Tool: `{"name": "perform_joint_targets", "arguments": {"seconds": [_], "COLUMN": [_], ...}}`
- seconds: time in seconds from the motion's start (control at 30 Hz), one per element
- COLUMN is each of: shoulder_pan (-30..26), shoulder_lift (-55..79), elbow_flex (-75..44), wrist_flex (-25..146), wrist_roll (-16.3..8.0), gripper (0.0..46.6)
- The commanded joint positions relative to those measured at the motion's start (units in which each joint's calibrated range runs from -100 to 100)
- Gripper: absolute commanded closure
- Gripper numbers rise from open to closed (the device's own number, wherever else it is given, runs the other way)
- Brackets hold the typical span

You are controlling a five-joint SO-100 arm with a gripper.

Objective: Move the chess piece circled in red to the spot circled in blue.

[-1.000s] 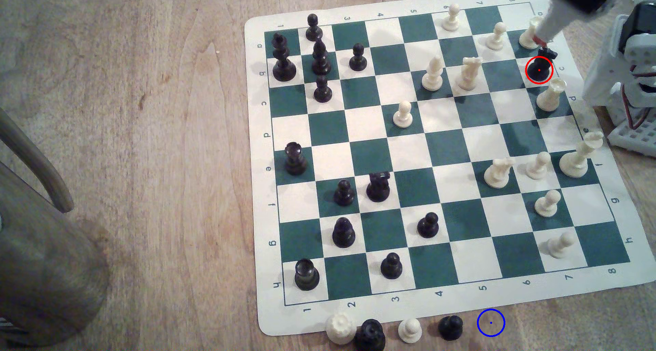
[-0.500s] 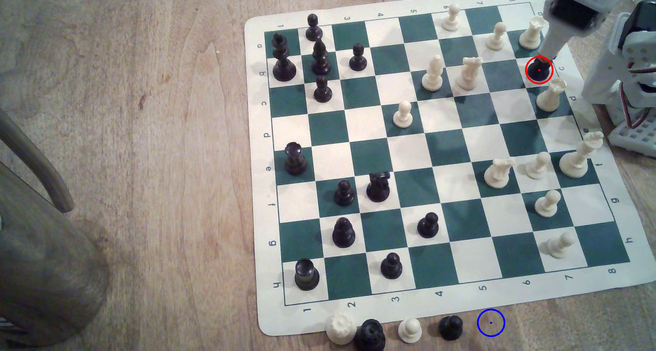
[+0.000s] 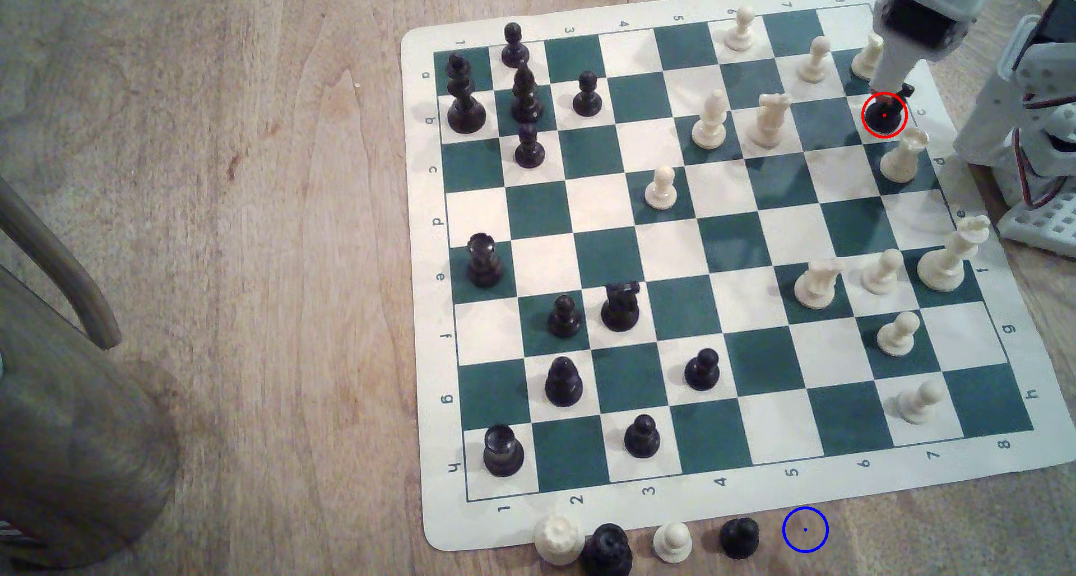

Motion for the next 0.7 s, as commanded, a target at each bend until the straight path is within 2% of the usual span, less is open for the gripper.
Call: {"name": "perform_joint_targets", "arguments": {"seconds": [0.0, 0.67], "shoulder_pan": [-0.21, -0.29], "shoulder_lift": [1.17, 6.18], "elbow_flex": [-0.2, 3.79], "wrist_flex": [0.24, -6.97], "wrist_roll": [0.29, -0.15], "gripper": [35.4, 36.4]}}
